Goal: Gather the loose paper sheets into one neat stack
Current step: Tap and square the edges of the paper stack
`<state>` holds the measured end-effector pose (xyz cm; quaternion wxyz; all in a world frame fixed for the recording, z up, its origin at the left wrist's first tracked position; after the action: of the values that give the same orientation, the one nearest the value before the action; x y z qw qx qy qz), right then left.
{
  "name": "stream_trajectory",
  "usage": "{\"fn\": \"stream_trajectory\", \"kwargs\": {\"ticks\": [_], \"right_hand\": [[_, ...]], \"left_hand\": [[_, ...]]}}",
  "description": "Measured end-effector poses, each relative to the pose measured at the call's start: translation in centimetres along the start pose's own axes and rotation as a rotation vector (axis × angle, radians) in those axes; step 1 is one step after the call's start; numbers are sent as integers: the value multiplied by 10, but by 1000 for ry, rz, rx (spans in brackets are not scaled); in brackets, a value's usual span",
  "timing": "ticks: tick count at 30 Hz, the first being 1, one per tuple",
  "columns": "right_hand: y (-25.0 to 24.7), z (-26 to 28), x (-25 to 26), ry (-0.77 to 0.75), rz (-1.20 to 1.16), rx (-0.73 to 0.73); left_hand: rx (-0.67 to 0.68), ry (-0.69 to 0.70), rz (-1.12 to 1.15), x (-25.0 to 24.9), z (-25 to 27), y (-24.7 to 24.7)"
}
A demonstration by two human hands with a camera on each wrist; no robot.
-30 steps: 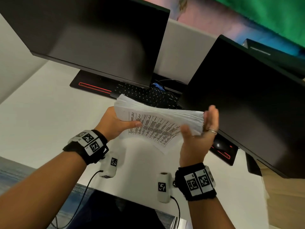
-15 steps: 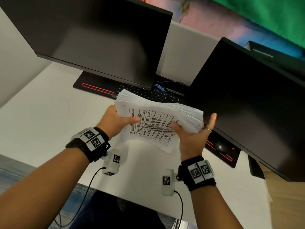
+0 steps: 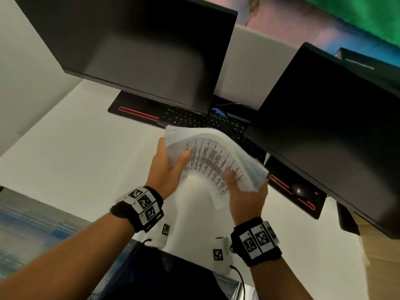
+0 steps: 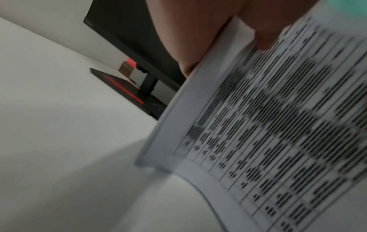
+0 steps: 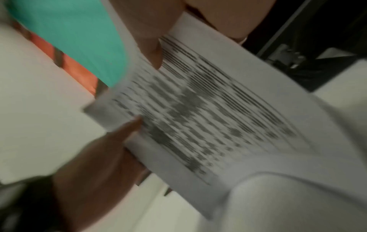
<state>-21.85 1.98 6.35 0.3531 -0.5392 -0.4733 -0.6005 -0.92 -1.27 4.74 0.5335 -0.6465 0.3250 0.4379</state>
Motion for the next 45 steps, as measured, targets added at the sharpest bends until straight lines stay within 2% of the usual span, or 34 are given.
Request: {"fn": "stream_trajectory", "kwargs": {"ticks": [3,7,12,14,17,19,23,27,29,32,34,36,38,40,41,43,45], "right_hand": [[2,-9,1,100,-40,40],[-1,-15,14,65,-10,42],[-9,0,13,41,44,86],[-11,-2,11,64,36,82],[-12,-4,14,101,13,75],[-11,-4,16,79,30,68],[-10,-5,14,70,21,67],[-8,-5,15,65,16,93],[-10,-6,13,85,17,96],[-11,-9,13,104,-12,98],[-11,-15,18,96,17,135],[-10,-24,30,13,141,177],[-5,-31,44,-159,353,257],[6,-37,61,-319,499,348],[13,-38,70,-396,548,377],[22,-40,80,-496,569,372],[18,-39,78,-515,604,247]], "left_hand": [[20,-32,-48,4,-9,-2],[10,31,-22,-14,-15,-12],[153,15,56,3,-3,-8],[134,14,99,5,-2,-9],[77,-74,259,-1,-8,-13],[144,-134,362,-8,-10,-10],[179,-166,375,-21,-22,-10],[275,-27,265,-31,-33,-8],[305,-16,219,-29,-38,-7],[264,-19,93,-28,-43,-16],[225,60,23,-39,-45,-28],[113,213,-126,-60,-43,-40],[-9,435,-443,-91,-38,-43],[31,665,-701,-115,-33,-29],[83,747,-752,-122,-30,-20],[169,805,-715,-127,-28,-13],[181,706,-610,-119,-32,-19]]}}
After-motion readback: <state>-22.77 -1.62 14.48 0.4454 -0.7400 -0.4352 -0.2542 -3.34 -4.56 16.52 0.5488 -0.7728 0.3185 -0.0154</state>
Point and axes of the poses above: each hand's wrist, its own z-axis away from the middle knuckle, its own y-axis out of the palm, x = y × z, the point moved 4 cm from there along -z, towards the middle knuckle, and after that the axes turned 11 degrees about -z, right-handed, at the moved point
